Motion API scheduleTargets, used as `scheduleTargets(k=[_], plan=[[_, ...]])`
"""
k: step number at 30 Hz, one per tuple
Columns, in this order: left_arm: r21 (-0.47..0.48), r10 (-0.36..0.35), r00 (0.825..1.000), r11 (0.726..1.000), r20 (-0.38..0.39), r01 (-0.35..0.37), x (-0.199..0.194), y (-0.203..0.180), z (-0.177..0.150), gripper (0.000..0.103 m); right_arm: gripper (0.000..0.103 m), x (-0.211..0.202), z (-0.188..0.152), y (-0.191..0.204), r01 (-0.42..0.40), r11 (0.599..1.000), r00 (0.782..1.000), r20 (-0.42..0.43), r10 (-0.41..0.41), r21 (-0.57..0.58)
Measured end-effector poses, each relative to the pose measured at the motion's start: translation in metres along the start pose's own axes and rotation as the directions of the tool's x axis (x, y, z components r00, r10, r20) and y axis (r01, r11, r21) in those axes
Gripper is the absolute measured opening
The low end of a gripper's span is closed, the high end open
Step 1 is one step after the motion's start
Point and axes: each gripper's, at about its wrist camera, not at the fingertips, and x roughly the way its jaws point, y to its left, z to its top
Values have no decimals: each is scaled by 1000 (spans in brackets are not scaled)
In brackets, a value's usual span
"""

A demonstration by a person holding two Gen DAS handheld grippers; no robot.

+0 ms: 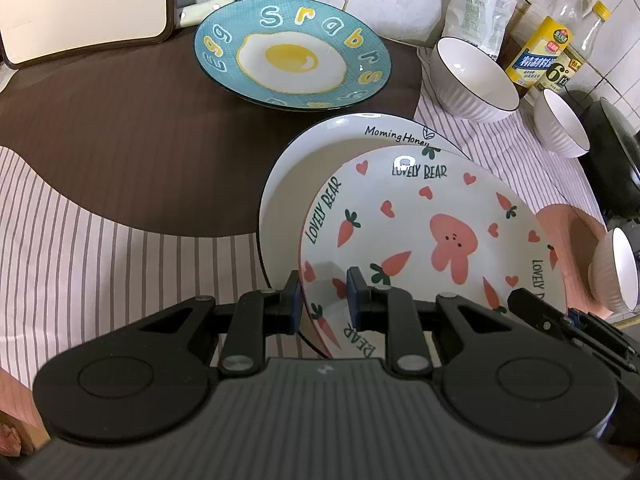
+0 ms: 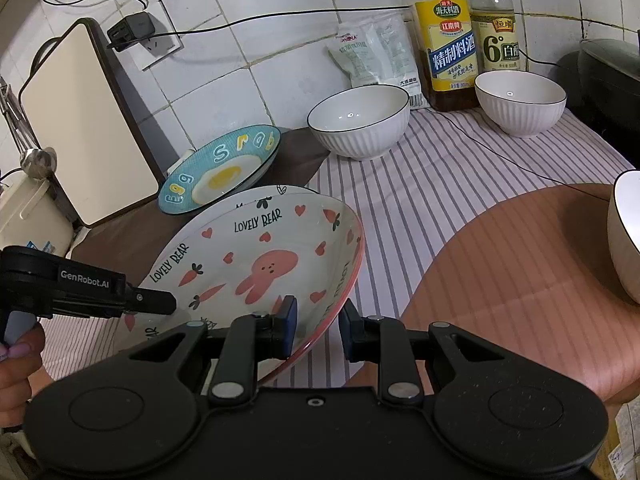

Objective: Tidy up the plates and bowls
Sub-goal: 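Lift the pink bunny plate and lower it onto the white plate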

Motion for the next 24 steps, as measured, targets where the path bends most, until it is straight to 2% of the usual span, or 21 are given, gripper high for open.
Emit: scheduleTargets(k=[5,17,24], plan=[[18,29,1000,999,3,-29,2,-7,1,21,27,5,2,4,22,998,1000,-4,-22,-53],[-29,74,997,997,-10,-74,10,-12,8,24,28,18,10,-5,-17,996,1000,10,18,-92],[-17,118,993,993,-8,-118,14,-19,13,26,28,22,12,-7,-31,993,999,24,34,-116]])
